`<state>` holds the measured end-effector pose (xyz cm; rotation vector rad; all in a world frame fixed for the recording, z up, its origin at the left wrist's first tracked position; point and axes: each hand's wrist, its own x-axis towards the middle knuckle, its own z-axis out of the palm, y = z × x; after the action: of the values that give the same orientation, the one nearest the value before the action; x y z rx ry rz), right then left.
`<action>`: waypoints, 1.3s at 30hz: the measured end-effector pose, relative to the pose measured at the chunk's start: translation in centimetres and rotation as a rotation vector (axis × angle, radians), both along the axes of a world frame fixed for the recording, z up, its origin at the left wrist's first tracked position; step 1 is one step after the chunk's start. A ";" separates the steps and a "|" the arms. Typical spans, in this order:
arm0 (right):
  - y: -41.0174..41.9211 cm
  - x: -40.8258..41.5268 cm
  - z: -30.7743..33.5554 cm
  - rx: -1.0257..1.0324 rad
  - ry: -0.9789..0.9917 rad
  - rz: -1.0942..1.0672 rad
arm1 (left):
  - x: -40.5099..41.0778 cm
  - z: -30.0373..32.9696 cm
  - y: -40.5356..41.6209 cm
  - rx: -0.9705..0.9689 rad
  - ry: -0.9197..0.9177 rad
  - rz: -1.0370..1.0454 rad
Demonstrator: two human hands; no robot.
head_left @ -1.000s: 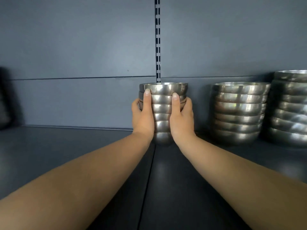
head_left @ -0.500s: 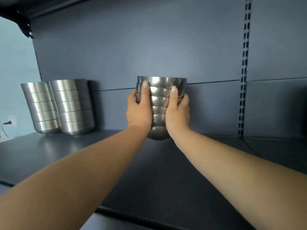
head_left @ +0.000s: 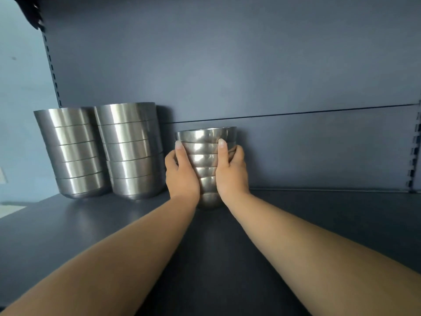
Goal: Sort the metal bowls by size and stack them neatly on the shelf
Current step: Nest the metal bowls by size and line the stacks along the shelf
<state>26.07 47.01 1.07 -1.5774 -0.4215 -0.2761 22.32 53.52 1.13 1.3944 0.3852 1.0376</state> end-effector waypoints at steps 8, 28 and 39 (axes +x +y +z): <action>4.0 3.0 -0.4 -0.035 -0.007 0.021 | 2.9 -0.4 3.7 0.013 0.016 0.073; 3.7 3.8 -2.5 -0.202 -0.137 -0.063 | 4.0 -1.3 5.3 0.051 0.002 0.067; -0.1 0.9 -2.5 -0.309 0.051 -0.060 | 0.2 -1.4 4.3 0.150 0.244 0.020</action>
<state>27.00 46.87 -1.38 -1.8978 -0.3911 -0.2233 22.53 57.79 -0.24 1.6624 0.5084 0.9299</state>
